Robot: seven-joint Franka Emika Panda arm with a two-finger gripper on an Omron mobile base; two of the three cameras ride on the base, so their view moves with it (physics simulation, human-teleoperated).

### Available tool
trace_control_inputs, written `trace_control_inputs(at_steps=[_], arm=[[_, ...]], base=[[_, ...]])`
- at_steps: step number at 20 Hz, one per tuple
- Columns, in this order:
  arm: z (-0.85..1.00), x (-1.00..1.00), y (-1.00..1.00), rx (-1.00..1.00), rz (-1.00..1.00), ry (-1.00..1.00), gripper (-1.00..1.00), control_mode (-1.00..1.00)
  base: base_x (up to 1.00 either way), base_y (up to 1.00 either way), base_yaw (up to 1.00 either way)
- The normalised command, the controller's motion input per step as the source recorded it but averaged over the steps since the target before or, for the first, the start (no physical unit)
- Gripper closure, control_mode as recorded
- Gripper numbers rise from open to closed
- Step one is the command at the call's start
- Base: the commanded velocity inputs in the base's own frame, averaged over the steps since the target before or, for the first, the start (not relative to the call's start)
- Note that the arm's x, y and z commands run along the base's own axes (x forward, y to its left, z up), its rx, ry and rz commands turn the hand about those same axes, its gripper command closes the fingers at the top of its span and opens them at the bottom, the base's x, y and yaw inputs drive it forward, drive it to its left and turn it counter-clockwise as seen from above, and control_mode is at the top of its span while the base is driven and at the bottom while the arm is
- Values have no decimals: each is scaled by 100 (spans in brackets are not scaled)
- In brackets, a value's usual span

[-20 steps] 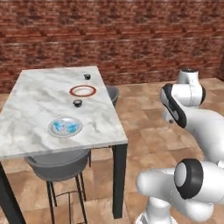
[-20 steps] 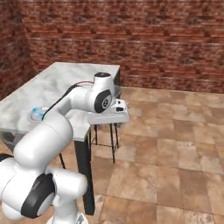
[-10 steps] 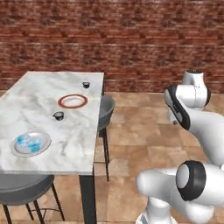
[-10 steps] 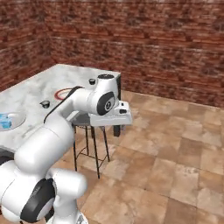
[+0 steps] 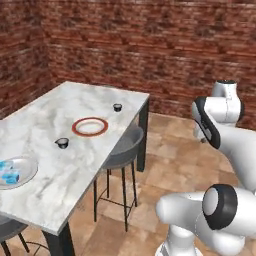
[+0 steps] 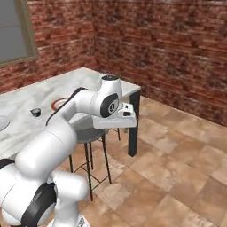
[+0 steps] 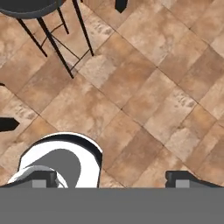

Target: Place two yogurt containers on each plate.

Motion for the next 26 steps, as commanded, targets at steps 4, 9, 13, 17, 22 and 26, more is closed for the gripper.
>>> trace_control_inputs(at_steps=[4, 9, 13, 17, 22, 26], arm=[[0, 0, 0, 0, 0, 0, -100, 100], [0, 0, 0, 0, 0, 0, -100, 100], [0, 0, 0, 0, 0, 0, -100, 100], [0, 0, 0, 0, 0, 0, -100, 100], [0, 0, 0, 0, 0, 0, -100, 100], [0, 0, 0, 0, 0, 0, -100, 100]], base=[[68, -64, 89], [56, -55, 98], [34, -79, 90], [31, -68, 67], [17, -33, 25], [12, -41, 0]])
